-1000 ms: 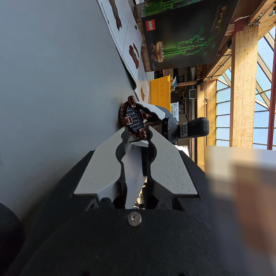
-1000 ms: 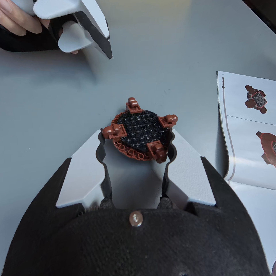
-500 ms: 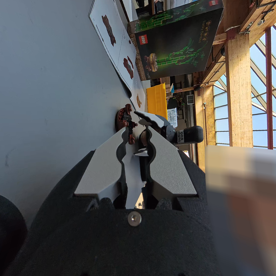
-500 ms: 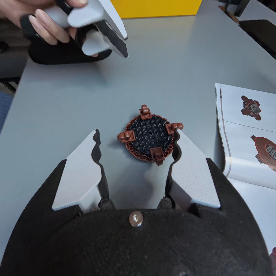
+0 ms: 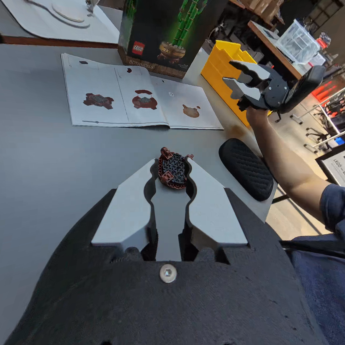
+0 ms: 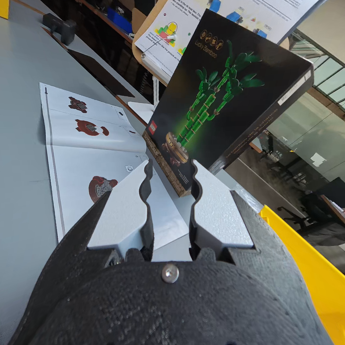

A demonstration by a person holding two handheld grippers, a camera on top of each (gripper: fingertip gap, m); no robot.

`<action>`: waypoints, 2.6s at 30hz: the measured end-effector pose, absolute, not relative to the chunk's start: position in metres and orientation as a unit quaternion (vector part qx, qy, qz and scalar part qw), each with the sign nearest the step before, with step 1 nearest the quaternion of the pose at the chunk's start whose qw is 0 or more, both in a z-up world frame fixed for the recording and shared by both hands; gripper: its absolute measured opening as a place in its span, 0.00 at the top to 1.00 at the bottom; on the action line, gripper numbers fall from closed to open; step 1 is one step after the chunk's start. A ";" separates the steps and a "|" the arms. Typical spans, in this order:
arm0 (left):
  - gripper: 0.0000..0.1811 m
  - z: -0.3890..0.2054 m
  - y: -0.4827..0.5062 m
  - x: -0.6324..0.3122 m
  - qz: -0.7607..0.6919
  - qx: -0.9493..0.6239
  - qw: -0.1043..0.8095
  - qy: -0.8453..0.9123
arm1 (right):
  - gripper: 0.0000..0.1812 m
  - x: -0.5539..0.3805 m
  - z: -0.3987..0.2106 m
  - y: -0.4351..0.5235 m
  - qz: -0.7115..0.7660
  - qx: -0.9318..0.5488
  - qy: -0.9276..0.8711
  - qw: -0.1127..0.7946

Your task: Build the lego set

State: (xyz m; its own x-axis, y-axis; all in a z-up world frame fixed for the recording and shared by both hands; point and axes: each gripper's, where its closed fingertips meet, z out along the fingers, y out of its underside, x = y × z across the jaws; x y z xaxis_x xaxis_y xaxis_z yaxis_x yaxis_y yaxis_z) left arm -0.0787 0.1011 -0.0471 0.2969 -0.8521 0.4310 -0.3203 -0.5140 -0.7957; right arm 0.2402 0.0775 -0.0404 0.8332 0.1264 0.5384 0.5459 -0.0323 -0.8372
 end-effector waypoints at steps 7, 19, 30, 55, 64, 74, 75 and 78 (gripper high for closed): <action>0.84 -0.061 0.089 -0.013 -0.330 -0.648 0.331 0.602 | 0.80 0.273 -0.030 0.074 -0.202 -0.685 -0.179 0.677; 0.73 -0.091 0.096 0.077 -0.230 -0.545 0.287 0.753 | 0.80 0.267 -0.030 0.078 -0.189 -0.674 -0.164 0.695; 0.71 -0.093 0.099 0.095 -0.214 -0.514 0.279 0.783 | 0.81 0.271 -0.037 0.080 -0.177 -0.685 -0.155 0.690; 0.69 -0.070 0.129 0.016 -0.110 -0.532 0.242 0.804 | 0.81 0.270 -0.037 0.080 -0.180 -0.672 -0.162 0.700; 0.67 -0.061 0.124 -0.021 -0.046 -0.522 0.209 0.826 | 0.80 0.263 -0.045 0.084 -0.221 -0.674 -0.199 0.676; 0.67 -0.049 0.111 -0.021 -0.051 -0.519 0.211 0.827 | 0.80 0.265 -0.046 0.084 -0.224 -0.676 -0.202 0.673; 0.67 -0.049 0.111 -0.022 -0.051 -0.519 0.211 0.827 | 0.80 0.265 -0.046 0.084 -0.224 -0.676 -0.202 0.672; 0.67 -0.048 0.105 -0.021 -0.060 -0.522 0.209 0.825 | 0.80 0.266 -0.048 0.084 -0.225 -0.677 -0.202 0.671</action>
